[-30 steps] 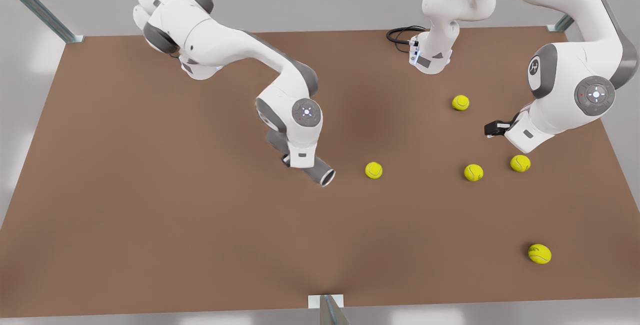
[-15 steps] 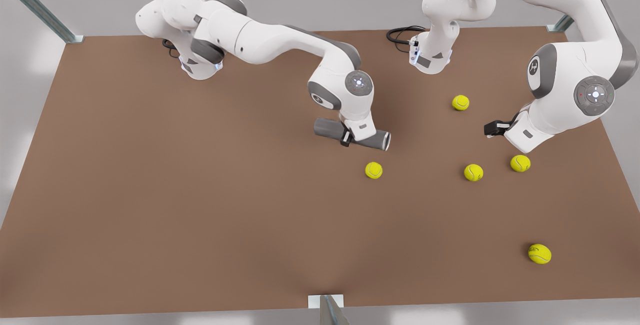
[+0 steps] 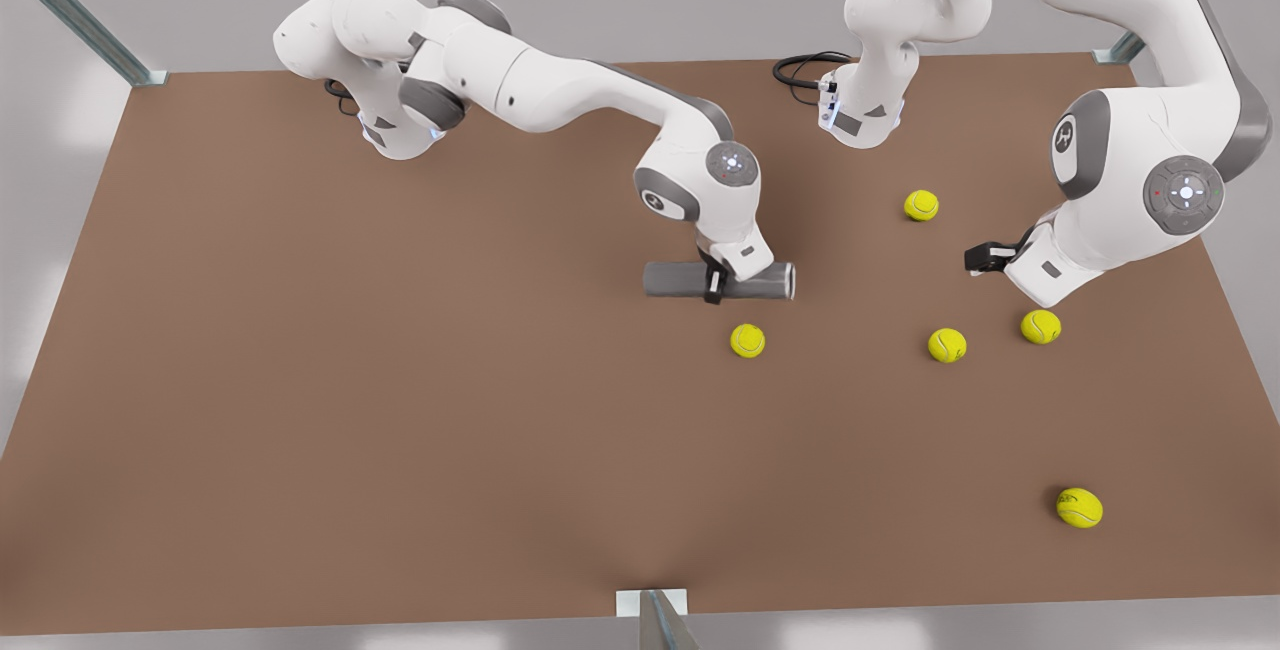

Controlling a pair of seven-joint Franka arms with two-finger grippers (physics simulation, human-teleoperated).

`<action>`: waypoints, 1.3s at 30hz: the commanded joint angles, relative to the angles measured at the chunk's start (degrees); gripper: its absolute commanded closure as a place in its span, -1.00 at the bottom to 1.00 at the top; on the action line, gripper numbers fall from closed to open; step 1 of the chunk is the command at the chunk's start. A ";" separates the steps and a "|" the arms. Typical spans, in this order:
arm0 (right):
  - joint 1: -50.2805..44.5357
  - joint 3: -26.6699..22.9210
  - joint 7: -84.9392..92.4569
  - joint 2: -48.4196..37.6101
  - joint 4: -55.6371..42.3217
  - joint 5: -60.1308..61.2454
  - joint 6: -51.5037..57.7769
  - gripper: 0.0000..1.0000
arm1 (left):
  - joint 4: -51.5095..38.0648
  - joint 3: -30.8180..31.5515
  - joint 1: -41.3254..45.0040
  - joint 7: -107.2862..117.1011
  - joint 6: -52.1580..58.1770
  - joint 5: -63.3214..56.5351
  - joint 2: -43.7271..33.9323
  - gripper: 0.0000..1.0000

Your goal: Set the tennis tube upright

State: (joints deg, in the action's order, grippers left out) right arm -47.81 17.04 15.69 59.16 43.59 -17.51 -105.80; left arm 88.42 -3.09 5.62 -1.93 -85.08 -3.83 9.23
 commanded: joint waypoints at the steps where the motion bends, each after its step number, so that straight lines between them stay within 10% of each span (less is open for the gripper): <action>1: 0.00 0.01 -0.04 0.08 0.01 -0.16 -0.11 -0.66 | 0.00 0.01 0.01 0.00 0.00 0.06 0.00 -1.00; 3: -0.09 -0.52 0.05 0.17 0.01 -0.07 -0.90 -0.95 | 0.09 0.01 0.01 0.00 0.00 0.06 0.00 -1.00; 14: -0.88 -1.31 0.13 0.52 0.09 -0.07 -1.25 -1.00 | 0.35 -0.60 -0.25 0.26 0.00 6.81 1.49 -1.00; 23: 13.53 -0.96 -3.73 -15.29 1.76 0.20 23.62 -1.00 | 39.98 -6.05 -0.61 -22.23 -24.34 53.74 1.05 -1.00; 29: 26.27 -1.22 -14.28 -45.35 44.56 5.64 10.00 -1.00 | 53.26 -1.22 0.01 -36.83 -30.50 75.55 0.79 -1.00; 39: 35.42 -1.13 -15.25 -46.76 46.68 8.63 11.23 -1.00 | 54.58 2.21 -0.08 -45.62 -31.38 82.67 6.15 -1.00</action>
State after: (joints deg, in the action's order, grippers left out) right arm -12.31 15.90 0.44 12.40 90.26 -8.88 -94.44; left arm 142.95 -0.80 5.55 -47.60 -116.42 77.52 15.72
